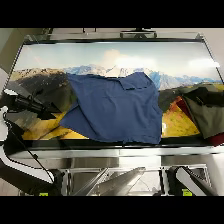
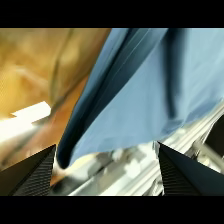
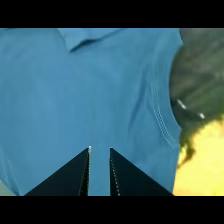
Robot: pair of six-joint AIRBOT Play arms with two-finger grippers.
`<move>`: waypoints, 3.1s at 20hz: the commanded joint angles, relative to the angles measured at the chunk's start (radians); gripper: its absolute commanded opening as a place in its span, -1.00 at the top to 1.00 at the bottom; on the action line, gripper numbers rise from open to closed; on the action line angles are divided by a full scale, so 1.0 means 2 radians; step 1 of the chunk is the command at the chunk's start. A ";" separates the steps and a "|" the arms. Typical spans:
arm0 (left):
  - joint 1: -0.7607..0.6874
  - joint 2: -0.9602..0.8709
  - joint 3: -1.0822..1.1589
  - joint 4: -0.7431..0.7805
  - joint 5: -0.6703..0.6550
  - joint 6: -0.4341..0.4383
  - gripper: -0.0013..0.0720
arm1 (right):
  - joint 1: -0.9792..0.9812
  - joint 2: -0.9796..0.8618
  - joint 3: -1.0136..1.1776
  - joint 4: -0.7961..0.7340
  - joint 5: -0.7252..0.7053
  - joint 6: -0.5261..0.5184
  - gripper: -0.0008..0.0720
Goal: Fold the shirts.
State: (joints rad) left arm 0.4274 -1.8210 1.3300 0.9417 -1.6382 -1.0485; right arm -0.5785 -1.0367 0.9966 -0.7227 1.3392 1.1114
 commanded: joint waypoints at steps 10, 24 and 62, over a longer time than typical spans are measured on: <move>-0.094 -0.008 -0.014 0.031 0.034 0.002 0.55 | -0.031 0.063 -0.182 -0.071 -0.007 -0.002 0.40; -0.108 -0.004 0.046 0.027 -0.006 0.010 0.92 | 0.048 -0.142 -0.222 -0.070 -0.069 -0.001 -0.21; -0.029 0.190 0.016 -0.412 0.077 0.120 0.92 | 0.106 -0.062 0.179 0.102 -0.080 -0.080 0.95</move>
State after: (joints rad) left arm 0.4736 -1.2827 1.3972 -0.0189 -1.5444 -0.8536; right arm -0.4965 -1.0306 1.4567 -0.3492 1.2419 0.9562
